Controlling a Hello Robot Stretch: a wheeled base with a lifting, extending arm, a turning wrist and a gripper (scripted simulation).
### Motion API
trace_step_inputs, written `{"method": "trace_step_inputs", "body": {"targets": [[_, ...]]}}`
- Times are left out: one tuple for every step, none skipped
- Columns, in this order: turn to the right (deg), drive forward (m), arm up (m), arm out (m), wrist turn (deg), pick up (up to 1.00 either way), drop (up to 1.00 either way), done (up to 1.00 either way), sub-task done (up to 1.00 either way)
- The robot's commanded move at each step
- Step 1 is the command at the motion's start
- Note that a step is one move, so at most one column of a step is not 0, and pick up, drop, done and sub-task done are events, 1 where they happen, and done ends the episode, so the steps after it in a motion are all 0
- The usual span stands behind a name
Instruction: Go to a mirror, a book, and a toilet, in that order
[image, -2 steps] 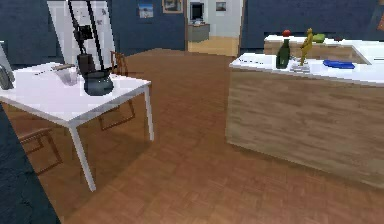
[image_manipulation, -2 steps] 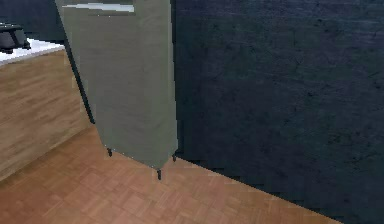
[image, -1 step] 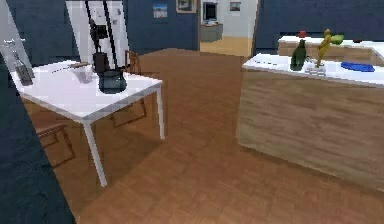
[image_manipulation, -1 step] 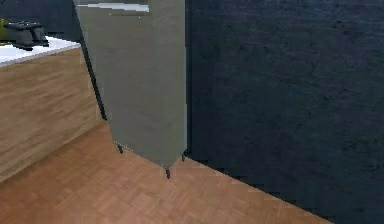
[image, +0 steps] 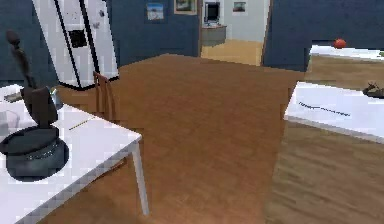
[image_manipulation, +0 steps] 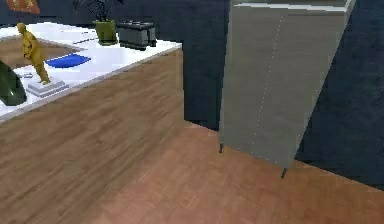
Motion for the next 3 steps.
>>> {"method": "trace_step_inputs", "body": {"targets": [[0.0,1.0,0.0,0.0,0.0,0.0,0.0,0.0,0.0],[-27.0,0.0,0.0,0.0,0.0,0.0,0.0,0.0,0.0],[0.0,0.7,0.0,0.0,0.0,0.0,0.0,0.0,0.0]]}}
